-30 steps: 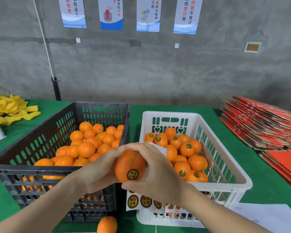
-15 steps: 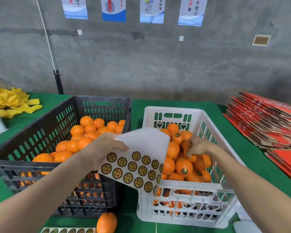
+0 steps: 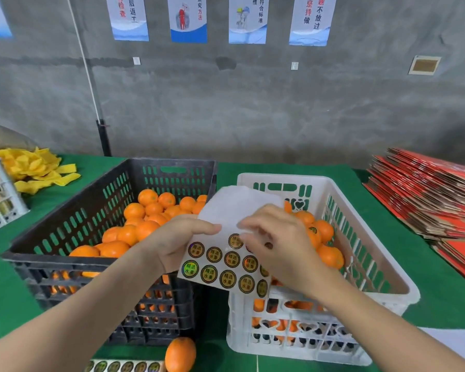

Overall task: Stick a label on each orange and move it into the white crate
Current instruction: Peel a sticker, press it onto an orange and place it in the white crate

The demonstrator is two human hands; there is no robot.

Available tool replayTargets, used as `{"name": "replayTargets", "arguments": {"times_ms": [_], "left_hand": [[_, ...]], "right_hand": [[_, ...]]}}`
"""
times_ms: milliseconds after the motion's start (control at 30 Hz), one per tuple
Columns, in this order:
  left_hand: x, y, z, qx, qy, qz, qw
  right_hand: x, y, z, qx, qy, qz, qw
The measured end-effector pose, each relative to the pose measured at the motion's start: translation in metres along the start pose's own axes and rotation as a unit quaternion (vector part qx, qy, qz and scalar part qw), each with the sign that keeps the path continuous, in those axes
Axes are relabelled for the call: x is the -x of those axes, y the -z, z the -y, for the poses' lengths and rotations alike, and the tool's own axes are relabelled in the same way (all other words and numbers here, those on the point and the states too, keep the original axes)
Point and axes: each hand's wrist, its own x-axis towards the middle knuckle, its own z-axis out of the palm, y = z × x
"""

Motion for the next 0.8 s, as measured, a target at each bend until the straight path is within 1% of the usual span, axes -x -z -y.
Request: {"name": "replayTargets", "arguments": {"times_ms": [33,100,233,333,400,500,567,667,733,767,800], "left_hand": [[0.003,-0.002,0.000,0.009,-0.001,0.006,1.000],[0.009,-0.006,0.000,0.019,-0.002,0.020,1.000],[0.020,-0.016,0.004,0.009,-0.004,-0.013,1.000],[0.024,-0.022,0.008,0.053,0.007,-0.060,0.997],[0.024,-0.020,0.011,0.069,-0.007,-0.088,0.994],[0.030,-0.018,0.016,0.087,-0.005,-0.099,0.991],[0.036,-0.017,0.020,0.097,0.003,-0.086,0.992],[0.044,-0.013,0.023,0.110,0.027,-0.064,0.992],[0.049,-0.010,0.024,0.101,0.028,-0.061,0.993],[0.051,-0.008,0.026,0.092,0.016,-0.065,0.994],[0.054,-0.006,0.027,0.082,-0.008,-0.068,0.994]], "right_hand": [[0.005,-0.004,0.005,0.009,-0.022,0.030,0.999],[0.012,-0.010,0.007,0.023,-0.048,0.030,0.998],[0.022,-0.014,0.012,0.082,0.011,-0.034,0.996],[0.026,-0.016,0.016,0.106,0.050,-0.090,0.989],[0.027,-0.016,0.020,0.101,0.078,-0.118,0.985],[0.030,-0.019,0.024,0.094,0.101,-0.129,0.982],[0.032,-0.020,0.025,0.091,0.112,-0.134,0.980],[0.035,-0.023,0.030,0.093,0.136,-0.119,0.979],[0.035,-0.023,0.036,0.057,0.151,-0.108,0.981],[0.033,-0.022,0.040,0.008,0.135,-0.110,0.985],[0.028,-0.019,0.045,-0.052,0.093,-0.113,0.988]]}}
